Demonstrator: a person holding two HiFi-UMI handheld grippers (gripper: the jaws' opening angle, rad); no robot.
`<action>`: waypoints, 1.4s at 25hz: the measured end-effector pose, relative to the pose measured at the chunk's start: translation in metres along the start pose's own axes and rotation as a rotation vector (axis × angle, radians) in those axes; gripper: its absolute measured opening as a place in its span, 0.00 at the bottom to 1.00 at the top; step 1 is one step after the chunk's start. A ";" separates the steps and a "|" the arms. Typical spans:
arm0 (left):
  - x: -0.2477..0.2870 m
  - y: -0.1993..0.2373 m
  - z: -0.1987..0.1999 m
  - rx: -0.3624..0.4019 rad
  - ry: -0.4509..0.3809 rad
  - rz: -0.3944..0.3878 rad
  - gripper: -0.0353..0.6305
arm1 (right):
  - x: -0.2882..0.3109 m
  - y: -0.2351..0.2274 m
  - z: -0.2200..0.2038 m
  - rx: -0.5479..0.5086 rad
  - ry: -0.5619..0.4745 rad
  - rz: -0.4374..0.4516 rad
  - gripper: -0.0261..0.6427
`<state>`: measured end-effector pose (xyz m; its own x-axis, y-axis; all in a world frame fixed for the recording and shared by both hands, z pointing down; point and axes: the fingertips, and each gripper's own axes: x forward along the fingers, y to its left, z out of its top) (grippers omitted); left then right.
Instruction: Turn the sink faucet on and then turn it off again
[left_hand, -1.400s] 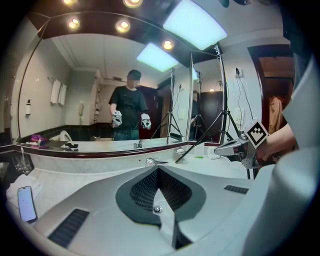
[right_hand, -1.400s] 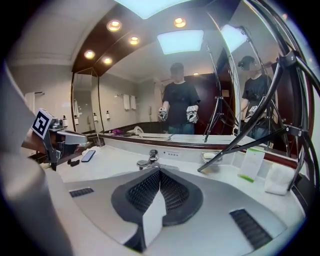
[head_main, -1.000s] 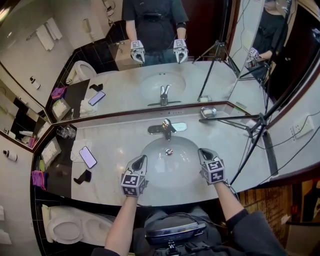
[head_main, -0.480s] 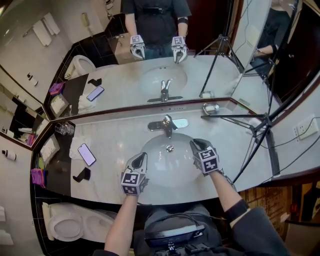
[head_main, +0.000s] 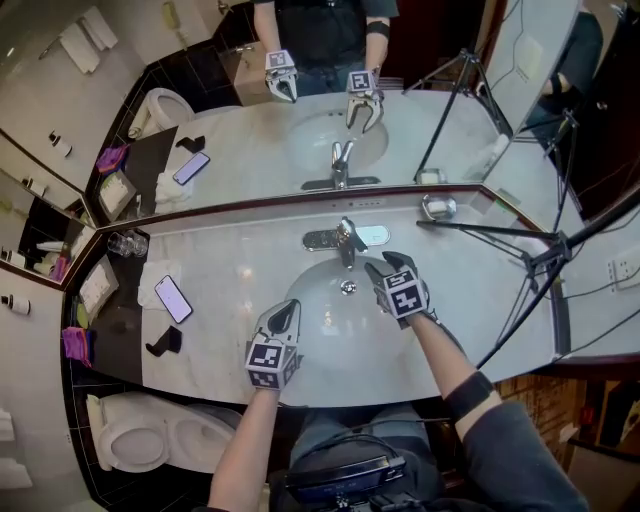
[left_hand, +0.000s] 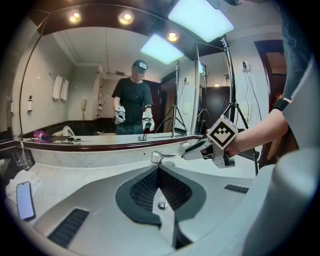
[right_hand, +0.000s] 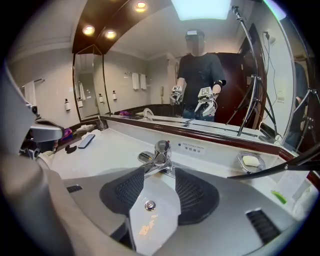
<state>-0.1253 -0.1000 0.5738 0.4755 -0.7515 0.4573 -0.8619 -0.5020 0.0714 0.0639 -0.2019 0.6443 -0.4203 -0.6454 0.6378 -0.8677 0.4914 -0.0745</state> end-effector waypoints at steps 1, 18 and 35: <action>0.001 0.002 -0.001 0.000 0.002 0.001 0.03 | 0.008 -0.001 -0.001 -0.009 0.013 -0.010 0.36; 0.005 0.018 -0.035 -0.055 0.025 0.034 0.03 | 0.070 -0.008 0.002 -0.646 0.140 -0.168 0.38; -0.008 0.031 -0.044 -0.109 0.008 0.068 0.03 | 0.074 -0.003 0.035 -0.882 0.166 -0.201 0.37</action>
<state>-0.1633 -0.0906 0.6118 0.4147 -0.7782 0.4717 -0.9061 -0.4008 0.1355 0.0261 -0.2719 0.6650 -0.1809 -0.7079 0.6827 -0.3743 0.6915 0.6178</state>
